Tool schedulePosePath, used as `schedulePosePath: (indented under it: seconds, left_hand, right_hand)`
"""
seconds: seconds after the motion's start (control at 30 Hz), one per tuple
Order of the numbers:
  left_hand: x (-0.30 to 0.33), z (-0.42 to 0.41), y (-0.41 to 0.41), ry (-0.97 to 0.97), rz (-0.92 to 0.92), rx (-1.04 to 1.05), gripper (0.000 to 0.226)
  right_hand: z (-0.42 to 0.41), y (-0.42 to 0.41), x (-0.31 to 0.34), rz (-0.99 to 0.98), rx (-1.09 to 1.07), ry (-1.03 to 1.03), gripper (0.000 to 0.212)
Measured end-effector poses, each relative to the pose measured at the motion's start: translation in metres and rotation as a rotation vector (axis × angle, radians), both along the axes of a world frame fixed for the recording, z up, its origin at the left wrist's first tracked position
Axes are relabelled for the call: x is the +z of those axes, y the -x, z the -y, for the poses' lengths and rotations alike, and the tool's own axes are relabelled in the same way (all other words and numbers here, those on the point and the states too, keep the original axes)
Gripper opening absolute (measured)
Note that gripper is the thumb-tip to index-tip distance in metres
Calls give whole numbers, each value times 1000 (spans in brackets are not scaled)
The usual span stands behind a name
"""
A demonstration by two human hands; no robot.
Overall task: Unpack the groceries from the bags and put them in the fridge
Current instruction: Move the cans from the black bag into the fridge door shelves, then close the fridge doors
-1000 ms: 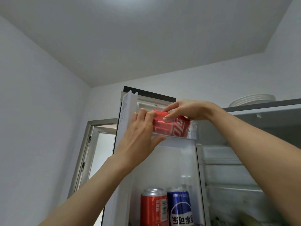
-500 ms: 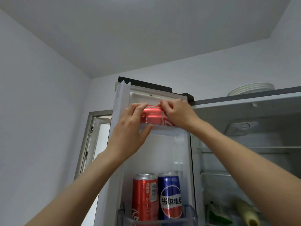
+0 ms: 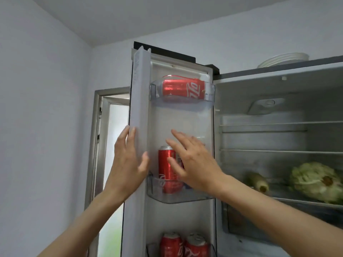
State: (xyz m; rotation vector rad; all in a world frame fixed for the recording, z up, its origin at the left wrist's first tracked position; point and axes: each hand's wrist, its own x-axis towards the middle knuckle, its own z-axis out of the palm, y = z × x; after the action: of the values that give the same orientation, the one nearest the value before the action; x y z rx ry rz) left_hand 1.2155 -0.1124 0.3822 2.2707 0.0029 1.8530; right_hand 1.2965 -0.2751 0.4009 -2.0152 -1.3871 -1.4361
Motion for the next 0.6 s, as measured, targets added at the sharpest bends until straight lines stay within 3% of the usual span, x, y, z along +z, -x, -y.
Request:
schedulePosePath:
  seconds: [0.27, 0.43, 0.6]
  left_hand:
    - [-43, -22, 13, 57, -195, -219, 63]
    - [-45, -17, 25, 54, -230, -285, 64]
    - [-47, -8, 43, -6, -240, -324, 58]
  right_hand:
    - [-29, 38, -64, -8, -11, 11, 35]
    - [-28, 50, -64, -124, -99, -73, 41]
    - [-10, 59, -62, -222, -107, -88, 32]
